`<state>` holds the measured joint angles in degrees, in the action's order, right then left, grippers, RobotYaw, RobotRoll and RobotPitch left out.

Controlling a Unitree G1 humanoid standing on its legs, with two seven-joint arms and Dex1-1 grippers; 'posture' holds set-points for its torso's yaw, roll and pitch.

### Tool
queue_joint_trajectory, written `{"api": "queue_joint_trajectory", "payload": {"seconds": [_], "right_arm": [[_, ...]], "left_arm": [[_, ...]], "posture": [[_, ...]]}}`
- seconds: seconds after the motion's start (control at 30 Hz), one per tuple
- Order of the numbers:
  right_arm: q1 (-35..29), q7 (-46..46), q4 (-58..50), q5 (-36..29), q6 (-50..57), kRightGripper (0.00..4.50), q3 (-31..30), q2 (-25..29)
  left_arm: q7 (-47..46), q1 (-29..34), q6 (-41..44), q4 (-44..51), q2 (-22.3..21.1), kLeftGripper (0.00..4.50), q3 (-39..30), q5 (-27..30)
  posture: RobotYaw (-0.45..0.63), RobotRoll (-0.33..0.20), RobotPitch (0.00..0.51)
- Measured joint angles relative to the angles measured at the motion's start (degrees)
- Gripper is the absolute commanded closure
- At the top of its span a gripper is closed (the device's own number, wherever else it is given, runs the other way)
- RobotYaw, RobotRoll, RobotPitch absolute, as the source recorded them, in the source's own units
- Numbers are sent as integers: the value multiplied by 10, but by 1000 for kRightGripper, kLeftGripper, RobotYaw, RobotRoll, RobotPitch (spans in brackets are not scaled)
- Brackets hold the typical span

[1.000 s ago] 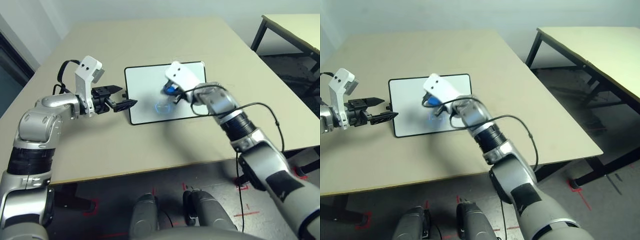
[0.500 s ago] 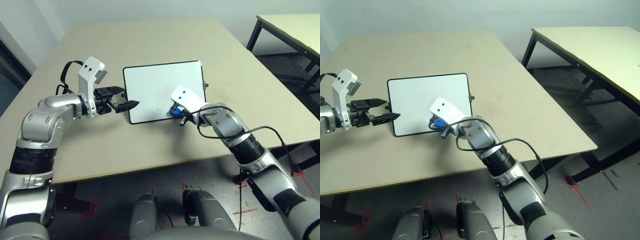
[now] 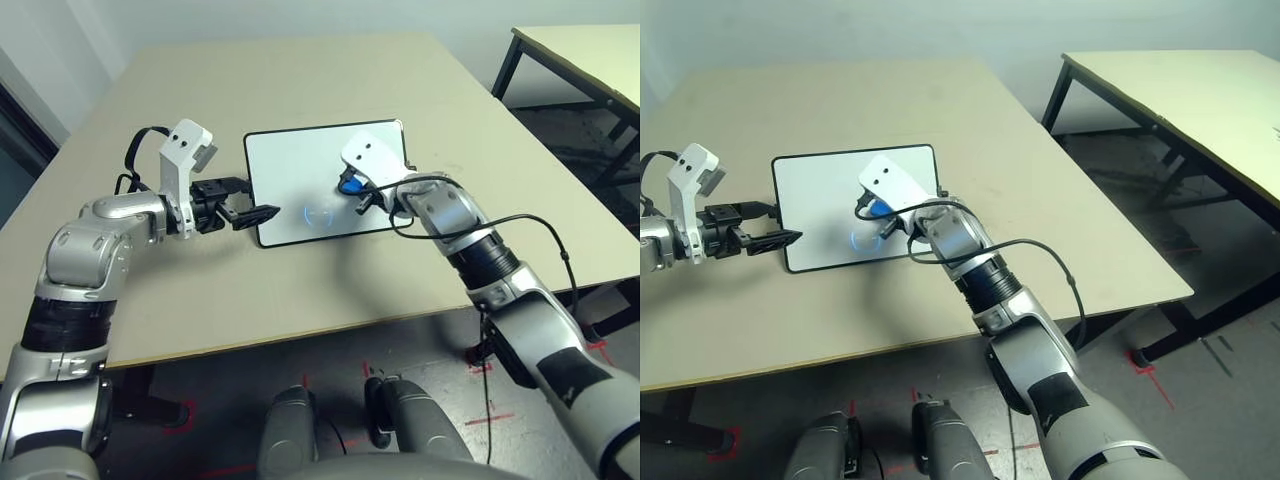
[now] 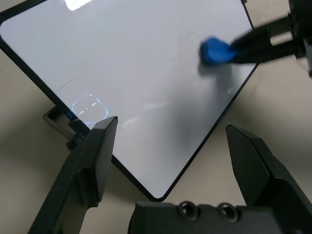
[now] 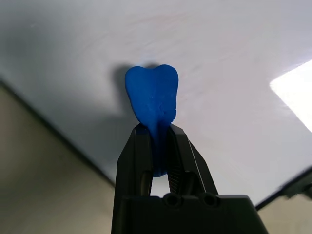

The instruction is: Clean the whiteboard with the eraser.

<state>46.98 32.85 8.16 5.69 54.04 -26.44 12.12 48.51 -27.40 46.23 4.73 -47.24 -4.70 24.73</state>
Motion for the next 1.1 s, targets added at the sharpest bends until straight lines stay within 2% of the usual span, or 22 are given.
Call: {"api": "queue_joint_trajectory", "payload": {"seconds": [0.17,0.3,0.4,0.53,0.67,0.8,0.87,1.0,1.1], "right_arm": [[-31,15,-51,-1,35,4134,-30,8],[-4,11,-18,-17,29,4135,-1,-10],[101,-38,55,-50,3,4136,121,-28],[228,-106,105,-76,-55,4143,259,-7],[261,-161,149,-79,-92,4143,319,30],[246,-199,196,-73,-88,4143,344,80],[191,-204,204,-70,-64,4143,348,106],[64,-207,216,-66,-6,4143,339,108],[40,-215,206,-69,17,4143,340,97]], "left_arm": [[-2,3,2,1,0,0,-1,1],[-7,2,-2,0,4,0,-7,0],[-43,-25,-59,-17,46,0,-33,-4],[-110,-67,-173,-60,98,0,-87,-18],[-170,-97,-291,-95,136,0,-138,-27],[-232,-110,-390,-154,144,0,-183,-45],[-265,-105,-449,-213,137,0,-210,-62],[-298,-62,-514,-304,140,0,-235,-75],[-298,-34,-527,-346,163,0,-227,-82]], "posture": [[4,0,108],[10,0,107],[15,0,107],[17,0,109],[9,0,105],[-7,0,95],[-10,0,95],[-22,0,97],[-22,0,100]]}}
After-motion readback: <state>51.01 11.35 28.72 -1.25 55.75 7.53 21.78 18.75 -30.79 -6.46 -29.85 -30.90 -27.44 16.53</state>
